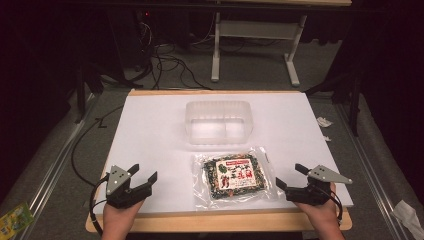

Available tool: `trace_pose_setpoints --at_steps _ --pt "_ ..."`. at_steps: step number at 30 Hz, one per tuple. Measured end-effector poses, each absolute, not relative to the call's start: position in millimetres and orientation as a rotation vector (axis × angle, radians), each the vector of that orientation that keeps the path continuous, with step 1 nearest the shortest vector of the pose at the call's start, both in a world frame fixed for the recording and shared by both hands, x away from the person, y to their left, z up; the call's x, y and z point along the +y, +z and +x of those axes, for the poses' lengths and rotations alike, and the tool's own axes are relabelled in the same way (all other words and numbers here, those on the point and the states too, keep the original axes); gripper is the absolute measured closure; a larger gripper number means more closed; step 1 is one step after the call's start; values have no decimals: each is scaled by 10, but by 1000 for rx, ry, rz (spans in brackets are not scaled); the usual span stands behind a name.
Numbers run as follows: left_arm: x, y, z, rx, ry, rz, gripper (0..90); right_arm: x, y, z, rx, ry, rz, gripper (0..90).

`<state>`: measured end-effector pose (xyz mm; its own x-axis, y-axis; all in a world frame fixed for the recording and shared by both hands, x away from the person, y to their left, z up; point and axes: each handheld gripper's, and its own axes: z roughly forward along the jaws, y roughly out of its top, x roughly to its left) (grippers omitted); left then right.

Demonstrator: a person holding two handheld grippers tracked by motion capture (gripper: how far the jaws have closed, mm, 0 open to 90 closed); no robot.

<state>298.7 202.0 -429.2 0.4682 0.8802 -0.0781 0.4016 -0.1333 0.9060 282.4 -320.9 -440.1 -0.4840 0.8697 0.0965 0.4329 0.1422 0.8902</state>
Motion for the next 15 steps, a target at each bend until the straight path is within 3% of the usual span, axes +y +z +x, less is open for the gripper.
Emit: trace_pose_setpoints --at_steps 7,10,12,13,15 --pt "2031 -4285 2986 1116 600 1725 297 -3215 -4367 2812 1967 1314 1243 73" --pt "2017 -4302 2997 1119 573 1731 349 -3226 -4359 2803 1964 1316 1232 76" --pt "1995 -4324 2997 1108 544 1744 507 -3234 -4356 2800 1961 1316 1241 78" --pt "1971 -4337 3001 1100 526 1759 676 -3238 -4355 2798 1959 1316 1244 82" --pt "1873 -4377 3015 1105 500 1810 878 -3244 -4355 2796 1962 1310 1242 91"
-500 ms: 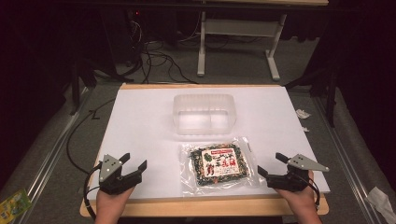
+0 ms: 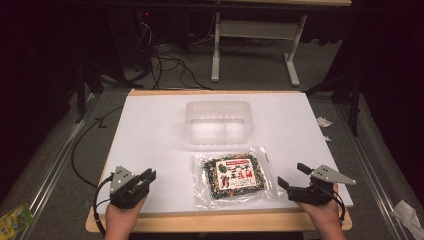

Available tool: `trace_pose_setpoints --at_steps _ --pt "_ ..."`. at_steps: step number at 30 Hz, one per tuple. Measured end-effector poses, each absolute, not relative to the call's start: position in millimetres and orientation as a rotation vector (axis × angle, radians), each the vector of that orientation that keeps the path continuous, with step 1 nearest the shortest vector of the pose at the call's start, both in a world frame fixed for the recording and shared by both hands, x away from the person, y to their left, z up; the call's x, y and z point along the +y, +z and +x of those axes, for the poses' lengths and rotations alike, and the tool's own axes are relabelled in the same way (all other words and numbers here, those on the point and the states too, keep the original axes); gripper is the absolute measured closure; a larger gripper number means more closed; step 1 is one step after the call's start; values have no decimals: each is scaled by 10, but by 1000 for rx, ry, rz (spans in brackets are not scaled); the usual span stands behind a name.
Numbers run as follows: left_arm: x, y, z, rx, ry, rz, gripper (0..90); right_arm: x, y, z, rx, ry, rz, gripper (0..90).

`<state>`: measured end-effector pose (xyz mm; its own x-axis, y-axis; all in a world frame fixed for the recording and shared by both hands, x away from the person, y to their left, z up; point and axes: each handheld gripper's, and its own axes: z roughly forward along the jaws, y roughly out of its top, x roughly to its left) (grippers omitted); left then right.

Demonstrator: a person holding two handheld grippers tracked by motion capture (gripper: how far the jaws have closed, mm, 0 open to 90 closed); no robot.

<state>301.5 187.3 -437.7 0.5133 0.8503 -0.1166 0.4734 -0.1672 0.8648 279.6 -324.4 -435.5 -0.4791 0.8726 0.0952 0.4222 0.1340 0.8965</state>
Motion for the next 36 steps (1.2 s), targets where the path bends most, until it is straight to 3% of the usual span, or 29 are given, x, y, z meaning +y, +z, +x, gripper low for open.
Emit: trace_pose_setpoints --at_steps 6,12,24,29,34,36 --pt "1318 -4572 3065 1043 388 2031 900 -3244 -4393 2830 1982 1313 1250 112" --pt "1022 -4717 3051 976 307 2163 900 -3264 -4424 2831 1985 1311 1279 116" --pt "756 -4756 2946 862 190 2193 900 -3274 -4438 2841 1981 1323 1302 134" --pt "664 -4703 2961 829 227 2160 900 -3278 -4445 2843 1985 1318 1306 138" --pt "908 -4610 3476 1021 426 2033 900 -3289 -4430 2824 1976 1322 1304 142" --pt "929 -4564 3695 1060 458 2000 808 -3283 -4432 2824 1980 1320 1304 142"
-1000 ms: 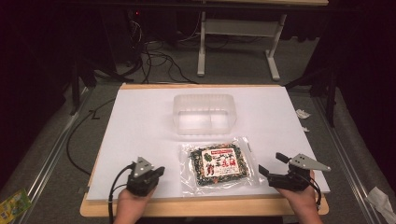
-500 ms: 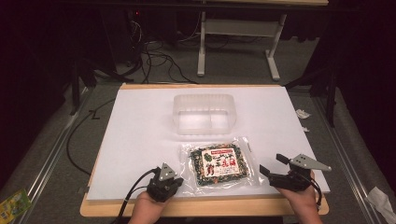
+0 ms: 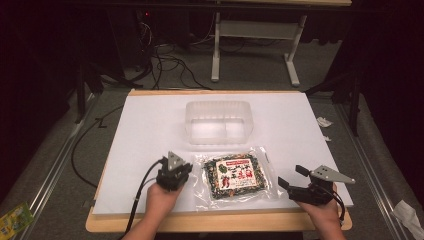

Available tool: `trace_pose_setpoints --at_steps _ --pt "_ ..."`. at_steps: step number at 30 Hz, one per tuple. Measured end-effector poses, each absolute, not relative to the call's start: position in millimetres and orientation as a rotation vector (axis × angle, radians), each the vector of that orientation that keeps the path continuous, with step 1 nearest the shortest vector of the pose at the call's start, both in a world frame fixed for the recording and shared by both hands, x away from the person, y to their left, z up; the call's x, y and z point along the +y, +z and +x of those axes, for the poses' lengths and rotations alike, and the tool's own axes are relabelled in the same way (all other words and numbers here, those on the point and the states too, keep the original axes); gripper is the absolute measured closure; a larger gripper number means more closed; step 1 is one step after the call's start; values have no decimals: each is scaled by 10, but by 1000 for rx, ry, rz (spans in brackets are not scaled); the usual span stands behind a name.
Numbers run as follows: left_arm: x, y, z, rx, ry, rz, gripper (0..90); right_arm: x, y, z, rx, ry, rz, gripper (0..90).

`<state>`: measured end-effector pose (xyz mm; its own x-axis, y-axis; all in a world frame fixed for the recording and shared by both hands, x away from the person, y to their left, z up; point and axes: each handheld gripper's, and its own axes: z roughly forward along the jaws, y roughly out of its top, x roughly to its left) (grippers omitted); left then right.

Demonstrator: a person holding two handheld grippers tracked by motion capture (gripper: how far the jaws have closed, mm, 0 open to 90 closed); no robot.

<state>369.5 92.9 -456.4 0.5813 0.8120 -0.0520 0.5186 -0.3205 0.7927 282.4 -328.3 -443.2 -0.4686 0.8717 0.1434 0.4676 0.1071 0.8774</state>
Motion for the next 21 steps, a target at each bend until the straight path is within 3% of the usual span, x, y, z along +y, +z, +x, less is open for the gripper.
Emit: trace_pose_setpoints --at_steps 2,3,4,6,8,9,10,21 --pt "911 -4550 3806 1072 469 1988 776 -3277 -4436 2822 1983 1319 1311 142" --pt "874 -4573 3942 1094 459 1989 688 -3270 -4442 2821 1988 1317 1311 142" --pt "847 -4600 4002 1100 451 2005 654 -3266 -4442 2816 1994 1313 1311 143" --pt "802 -4664 4079 1097 414 2035 640 -3247 -4443 2797 2007 1310 1310 142" --pt "790 -4698 4099 1092 385 2048 655 -3234 -4446 2789 2019 1302 1298 140" --pt "783 -4712 4100 1091 382 2053 728 -3212 -4449 2774 2033 1292 1289 140" --pt "775 -4734 4090 1081 387 2062 877 -3189 -4452 2769 2045 1289 1272 140" --pt "844 -4715 3729 1049 353 2105 900 -3228 -4455 2759 2028 1296 1309 147"
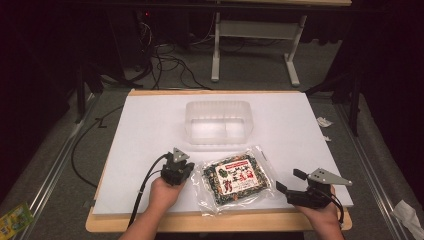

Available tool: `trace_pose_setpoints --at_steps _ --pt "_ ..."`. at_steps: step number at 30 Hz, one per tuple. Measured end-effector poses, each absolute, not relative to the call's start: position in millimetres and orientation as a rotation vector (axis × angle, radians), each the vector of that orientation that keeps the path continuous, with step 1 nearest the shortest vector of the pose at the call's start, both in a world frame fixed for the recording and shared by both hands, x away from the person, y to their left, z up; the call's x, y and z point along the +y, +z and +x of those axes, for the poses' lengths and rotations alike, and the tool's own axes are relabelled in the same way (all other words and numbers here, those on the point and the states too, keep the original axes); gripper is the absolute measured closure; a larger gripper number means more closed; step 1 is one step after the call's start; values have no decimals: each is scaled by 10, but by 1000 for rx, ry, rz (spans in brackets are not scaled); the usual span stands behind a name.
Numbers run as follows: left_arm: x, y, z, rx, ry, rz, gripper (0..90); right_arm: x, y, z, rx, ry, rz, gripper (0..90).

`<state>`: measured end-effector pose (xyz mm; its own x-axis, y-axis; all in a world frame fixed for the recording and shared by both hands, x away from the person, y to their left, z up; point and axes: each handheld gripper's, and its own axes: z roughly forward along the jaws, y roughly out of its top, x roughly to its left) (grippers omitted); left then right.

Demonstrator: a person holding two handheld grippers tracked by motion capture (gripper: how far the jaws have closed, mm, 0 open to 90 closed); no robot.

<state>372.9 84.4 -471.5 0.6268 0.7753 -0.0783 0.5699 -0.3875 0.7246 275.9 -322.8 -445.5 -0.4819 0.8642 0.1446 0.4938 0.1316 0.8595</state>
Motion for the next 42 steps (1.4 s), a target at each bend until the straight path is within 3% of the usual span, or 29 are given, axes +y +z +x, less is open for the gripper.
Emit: trace_pose_setpoints --at_steps 6,11,19,21,29,32,34,41,42 --pt "661 -4712 3453 1000 276 2114 900 -3236 -4473 2762 2026 1265 1339 148" --pt "286 -4725 3396 929 216 2122 900 -3351 -4494 2756 1992 1192 1406 145" --pt "-199 -4723 3510 860 261 2149 900 -3523 -4571 2790 1979 1131 1489 145" --pt "-309 -4674 3648 847 337 2143 900 -3519 -4584 2793 1990 1126 1475 145" --pt "-195 -4675 3942 958 420 2088 900 -3456 -4571 2786 2009 1149 1451 145" --pt "-82 -4693 3964 981 390 2091 900 -3406 -4589 2795 2038 1151 1435 146" --pt "6 -4667 3881 960 398 2076 796 -3376 -4599 2791 2056 1149 1435 146" --pt "337 -4575 3036 846 307 2093 747 -3354 -4573 2772 2043 1159 1431 149" --pt "389 -4578 2830 828 266 2079 680 -3349 -4573 2776 2046 1156 1428 149"
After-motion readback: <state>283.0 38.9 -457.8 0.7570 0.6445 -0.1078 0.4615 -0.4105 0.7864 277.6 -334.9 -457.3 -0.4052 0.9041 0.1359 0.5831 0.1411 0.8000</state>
